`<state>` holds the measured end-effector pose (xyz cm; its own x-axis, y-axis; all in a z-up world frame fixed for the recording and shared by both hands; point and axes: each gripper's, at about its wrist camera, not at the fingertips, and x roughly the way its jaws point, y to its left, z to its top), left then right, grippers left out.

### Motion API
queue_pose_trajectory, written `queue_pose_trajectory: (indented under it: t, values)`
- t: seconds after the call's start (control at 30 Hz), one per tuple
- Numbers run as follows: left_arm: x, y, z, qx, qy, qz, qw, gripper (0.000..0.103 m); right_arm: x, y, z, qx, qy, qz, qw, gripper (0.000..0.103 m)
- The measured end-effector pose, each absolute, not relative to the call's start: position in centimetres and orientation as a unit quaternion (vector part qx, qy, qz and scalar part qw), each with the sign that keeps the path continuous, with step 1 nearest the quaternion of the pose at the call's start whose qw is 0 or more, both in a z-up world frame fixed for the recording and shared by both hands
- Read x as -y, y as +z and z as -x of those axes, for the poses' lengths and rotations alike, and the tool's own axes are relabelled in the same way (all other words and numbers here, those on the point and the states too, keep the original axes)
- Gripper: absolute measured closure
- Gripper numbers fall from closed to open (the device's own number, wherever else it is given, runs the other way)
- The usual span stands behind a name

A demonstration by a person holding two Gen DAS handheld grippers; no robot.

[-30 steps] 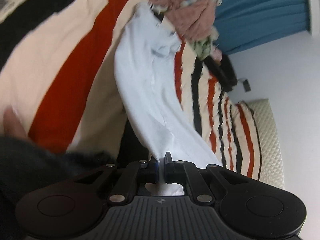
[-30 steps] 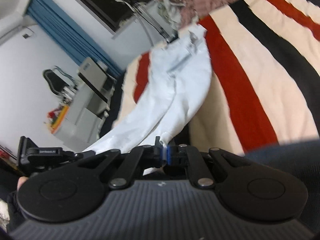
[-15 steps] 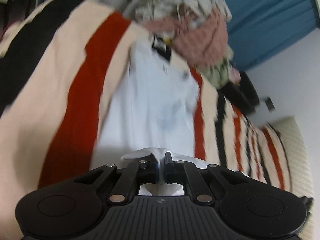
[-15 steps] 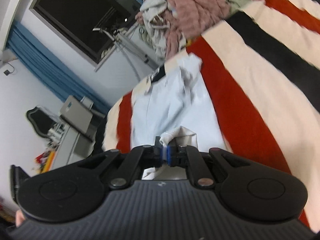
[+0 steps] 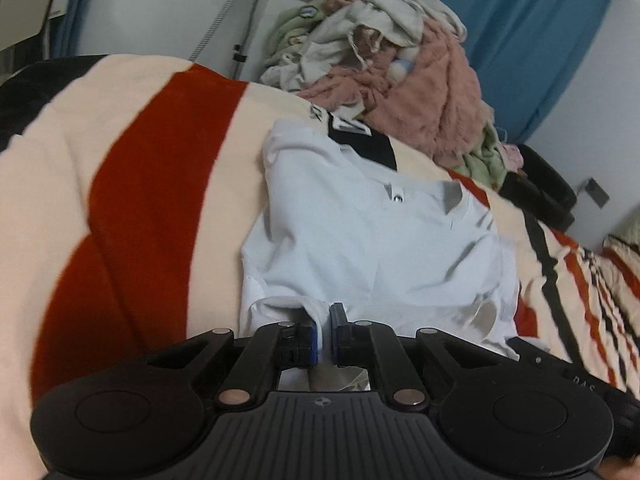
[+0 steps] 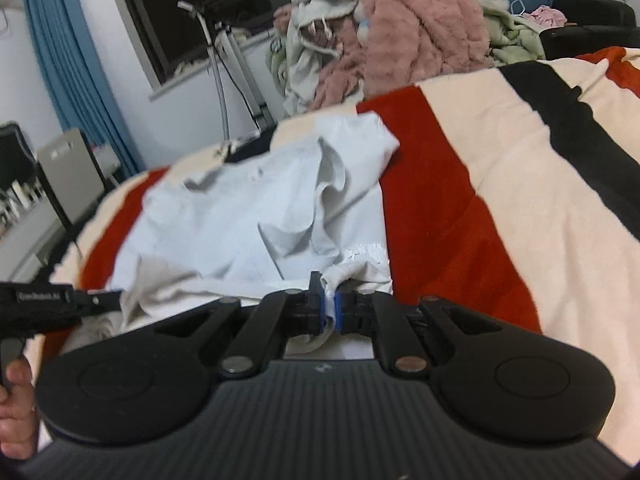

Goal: Fold clothes
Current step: 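Grasp the hem with both grippers and fold it up toward the collar, then open both grippers and withdraw above the folded shirt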

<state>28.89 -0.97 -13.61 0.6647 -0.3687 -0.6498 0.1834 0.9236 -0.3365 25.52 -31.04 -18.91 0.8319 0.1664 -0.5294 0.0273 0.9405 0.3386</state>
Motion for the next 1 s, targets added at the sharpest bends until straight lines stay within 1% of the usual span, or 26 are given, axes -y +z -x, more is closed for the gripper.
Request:
queue_pose_trajectory:
  t: [0.1, 0.13, 0.17, 0.2, 0.23, 0.27, 0.3, 0.33, 0.5, 0.6, 0.77, 1.0]
  values:
    - [1.4, -14.2, -28.9, -0.373, -0.159, 0.101, 0.909, 0.094, 30.6, -18.3, -24.9, -0.289, 0.034, -0.161, 0.943, 0.091]
    - [1.4, -13.8, -28.3, -0.368, -0.160, 0.092, 0.911, 0.086, 30.6, -17.9, -24.8, -0.292, 0.033, -0.160, 0.942, 0.090]
    - [1.4, -13.4, -27.7, -0.363, -0.162, 0.084, 0.914, 0.078, 30.6, -17.5, -24.6, -0.293, 0.034, -0.160, 0.942, 0.086]
    - [1.4, -12.8, -26.9, -0.355, -0.162, 0.075, 0.917, 0.059, 30.6, -17.1, -24.3, -0.291, 0.037, -0.161, 0.942, 0.071]
    - [1.4, -12.1, -26.0, -0.348, -0.162, 0.065, 0.921, 0.044, 30.6, -16.5, -23.7, -0.286, 0.040, -0.160, 0.944, 0.057]
    - [1.5, -11.2, -24.8, -0.336, -0.160, 0.053, 0.927, 0.038, 30.6, -15.7, -22.9, -0.277, 0.042, -0.160, 0.947, 0.029]
    - [1.6, -10.2, -23.5, -0.323, -0.159, 0.041, 0.932, 0.027, 30.5, -15.0, -22.0, -0.267, 0.045, -0.156, 0.950, 0.013]
    - [1.6, -9.2, -22.2, -0.310, -0.159, 0.033, 0.937, 0.016, 30.3, -14.2, -21.0, -0.256, 0.047, -0.150, 0.954, 0.014]
    - [1.7, -4.9, -15.6, -0.261, -0.170, 0.017, 0.950, 0.004, 28.9, -10.5, -15.3, -0.213, 0.048, -0.114, 0.969, 0.015]
    - [1.5, -3.1, -11.5, -0.237, -0.171, 0.016, 0.956, 0.001, 28.4, -8.9, -11.9, -0.194, 0.048, -0.111, 0.974, 0.015]
    - [0.9, -1.3, -5.1, -0.207, -0.176, 0.016, 0.962, 0.000, 27.6, -7.7, -6.4, -0.165, 0.044, -0.109, 0.979, 0.015]
    - [-0.8, -1.7, -0.4, -0.205, -0.160, 0.027, 0.965, 0.000, 27.0, -8.3, -1.3, -0.148, 0.034, -0.100, 0.983, 0.015]
